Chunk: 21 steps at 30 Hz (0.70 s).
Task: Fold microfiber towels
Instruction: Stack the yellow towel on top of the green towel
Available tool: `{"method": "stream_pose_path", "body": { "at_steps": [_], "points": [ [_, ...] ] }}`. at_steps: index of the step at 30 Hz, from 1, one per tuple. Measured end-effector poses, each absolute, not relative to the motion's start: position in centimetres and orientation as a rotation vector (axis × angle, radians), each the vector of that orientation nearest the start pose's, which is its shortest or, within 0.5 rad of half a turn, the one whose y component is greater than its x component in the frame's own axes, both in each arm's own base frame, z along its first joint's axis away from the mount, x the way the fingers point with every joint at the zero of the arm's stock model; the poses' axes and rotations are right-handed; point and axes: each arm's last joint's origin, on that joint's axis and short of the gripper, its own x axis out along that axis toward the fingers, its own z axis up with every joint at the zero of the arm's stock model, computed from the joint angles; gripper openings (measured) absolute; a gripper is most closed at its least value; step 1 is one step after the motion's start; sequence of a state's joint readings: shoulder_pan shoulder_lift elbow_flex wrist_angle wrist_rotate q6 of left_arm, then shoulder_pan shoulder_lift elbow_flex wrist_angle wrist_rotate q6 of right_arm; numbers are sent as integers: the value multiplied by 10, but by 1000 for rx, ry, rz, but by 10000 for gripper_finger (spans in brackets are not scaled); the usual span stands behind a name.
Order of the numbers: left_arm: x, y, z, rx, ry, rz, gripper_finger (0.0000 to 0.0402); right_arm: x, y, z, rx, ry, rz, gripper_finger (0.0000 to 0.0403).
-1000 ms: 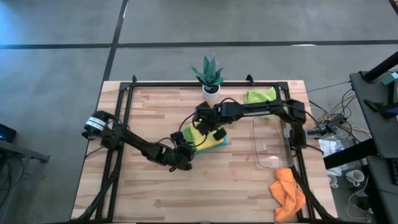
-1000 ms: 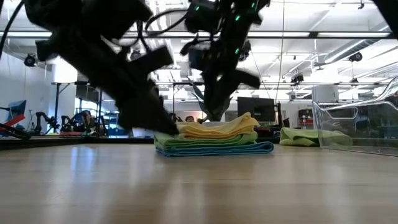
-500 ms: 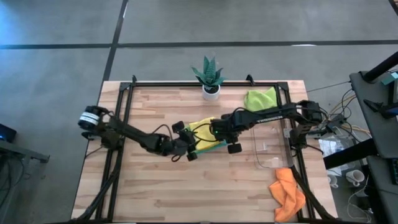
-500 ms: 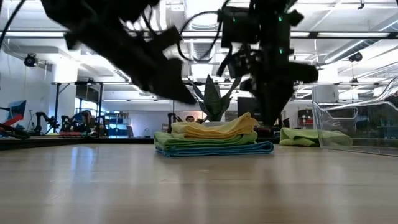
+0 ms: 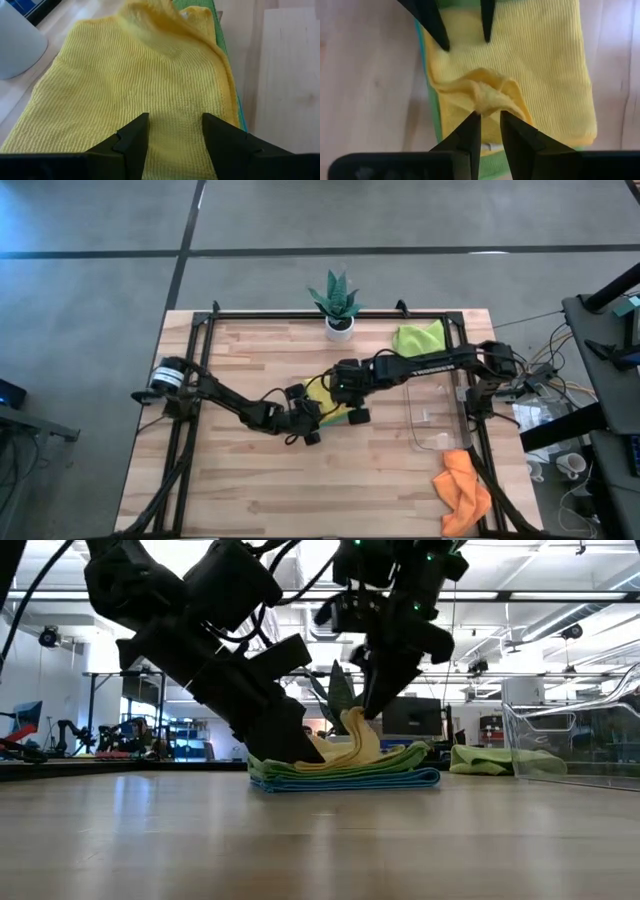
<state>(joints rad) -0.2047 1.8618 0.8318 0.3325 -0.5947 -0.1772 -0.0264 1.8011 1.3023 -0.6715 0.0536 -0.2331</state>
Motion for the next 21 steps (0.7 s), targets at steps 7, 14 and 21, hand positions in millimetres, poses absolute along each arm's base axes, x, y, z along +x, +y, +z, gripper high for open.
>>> {"method": "stream_pose_path", "body": {
  "at_steps": [7, 14, 21],
  "points": [
    [339, -54, 117, 106, 616, 429, 171, 345, -14, 187, -175, 1347, 60, 69],
    [339, -54, 117, 105, 615, 428, 171, 323, -13, 196, -137, 1535, 43, 70],
    [334, -58, 149, 40, 543, 381, 171, 347, -15, 215, -215, 1171, 30, 64]
  ]
}}
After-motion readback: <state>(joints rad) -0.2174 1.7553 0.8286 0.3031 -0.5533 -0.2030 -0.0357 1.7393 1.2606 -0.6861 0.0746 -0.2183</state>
